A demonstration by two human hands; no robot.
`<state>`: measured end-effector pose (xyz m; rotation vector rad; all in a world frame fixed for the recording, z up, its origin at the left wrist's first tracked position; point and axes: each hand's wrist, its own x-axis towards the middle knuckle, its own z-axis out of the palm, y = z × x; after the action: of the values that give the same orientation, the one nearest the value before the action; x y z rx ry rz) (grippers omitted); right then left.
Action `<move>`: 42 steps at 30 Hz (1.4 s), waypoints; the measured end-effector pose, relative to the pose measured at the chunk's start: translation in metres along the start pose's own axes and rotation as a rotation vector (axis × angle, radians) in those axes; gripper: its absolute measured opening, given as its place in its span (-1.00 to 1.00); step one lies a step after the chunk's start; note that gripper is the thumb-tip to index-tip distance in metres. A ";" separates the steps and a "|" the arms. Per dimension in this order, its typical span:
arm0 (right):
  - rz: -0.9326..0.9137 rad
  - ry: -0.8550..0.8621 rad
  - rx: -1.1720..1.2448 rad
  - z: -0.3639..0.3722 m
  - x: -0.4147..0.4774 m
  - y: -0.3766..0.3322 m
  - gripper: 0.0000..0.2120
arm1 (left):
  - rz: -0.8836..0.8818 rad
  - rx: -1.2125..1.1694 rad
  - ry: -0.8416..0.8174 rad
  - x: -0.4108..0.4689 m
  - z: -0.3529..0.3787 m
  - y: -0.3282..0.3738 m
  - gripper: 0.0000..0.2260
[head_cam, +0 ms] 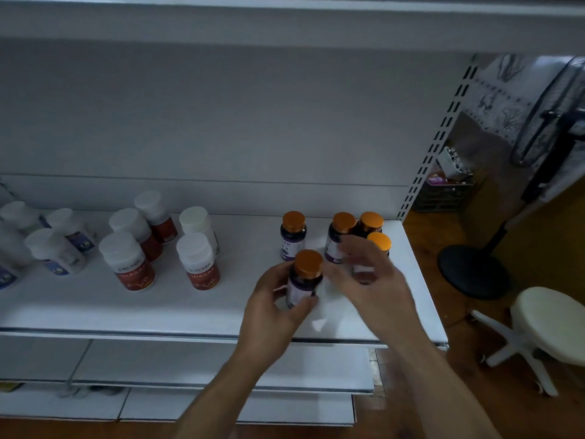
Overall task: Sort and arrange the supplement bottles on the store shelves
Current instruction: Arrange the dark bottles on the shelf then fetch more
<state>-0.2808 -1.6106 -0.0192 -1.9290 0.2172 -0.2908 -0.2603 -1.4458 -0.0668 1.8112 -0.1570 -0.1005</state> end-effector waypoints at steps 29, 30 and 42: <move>0.201 0.109 -0.056 -0.005 -0.008 0.047 -0.61 | -0.071 -0.005 0.067 0.060 0.002 -0.022 -0.56; 0.194 0.089 -0.056 -0.004 -0.010 0.043 -0.61 | -0.076 -0.003 0.059 0.060 0.002 -0.022 -0.55; -0.027 -0.030 -0.048 -0.001 -0.028 0.002 -0.56 | 0.323 0.040 -0.059 -0.002 -0.019 0.019 -0.56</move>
<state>-0.3080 -1.6041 -0.0236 -1.9837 0.1798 -0.2772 -0.2608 -1.4315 -0.0433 1.8005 -0.4937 0.0785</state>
